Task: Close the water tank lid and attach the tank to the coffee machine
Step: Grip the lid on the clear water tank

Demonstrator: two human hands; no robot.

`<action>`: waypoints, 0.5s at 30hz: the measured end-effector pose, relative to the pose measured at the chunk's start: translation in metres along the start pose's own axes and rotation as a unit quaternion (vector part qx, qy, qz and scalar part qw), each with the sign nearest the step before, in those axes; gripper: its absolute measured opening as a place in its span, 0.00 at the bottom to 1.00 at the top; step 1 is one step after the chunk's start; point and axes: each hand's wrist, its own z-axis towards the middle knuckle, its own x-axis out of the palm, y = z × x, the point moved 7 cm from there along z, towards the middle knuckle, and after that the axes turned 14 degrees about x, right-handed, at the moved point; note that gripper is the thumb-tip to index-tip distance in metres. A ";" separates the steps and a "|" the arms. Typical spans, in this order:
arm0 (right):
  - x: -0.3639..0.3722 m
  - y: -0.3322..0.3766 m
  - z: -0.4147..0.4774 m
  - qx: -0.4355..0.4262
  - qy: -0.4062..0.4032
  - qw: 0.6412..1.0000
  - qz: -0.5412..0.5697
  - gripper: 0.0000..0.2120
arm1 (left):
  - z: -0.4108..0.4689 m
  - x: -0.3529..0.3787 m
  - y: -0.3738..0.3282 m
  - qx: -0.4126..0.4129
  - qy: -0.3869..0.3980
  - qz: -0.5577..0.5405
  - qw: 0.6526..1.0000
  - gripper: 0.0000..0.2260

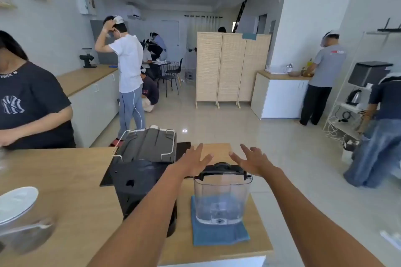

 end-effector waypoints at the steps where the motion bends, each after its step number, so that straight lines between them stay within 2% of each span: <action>1: 0.005 -0.005 0.000 0.001 0.007 1.000 0.005 0.44 | 0.000 0.006 0.003 -0.005 -0.003 0.000 1.000 0.38; 5: 0.024 -0.019 -0.001 -0.004 0.020 0.999 0.034 0.46 | -0.005 0.021 0.016 -0.068 -0.036 -0.068 0.995 0.41; 10: 0.034 -0.025 0.002 -0.018 0.067 0.994 0.082 0.51 | -0.013 0.029 0.002 -0.073 -0.069 -0.169 0.981 0.35; 15: 0.035 -0.023 0.001 -0.037 0.089 0.988 0.120 0.50 | -0.015 0.032 -0.003 -0.090 -0.098 -0.218 0.967 0.33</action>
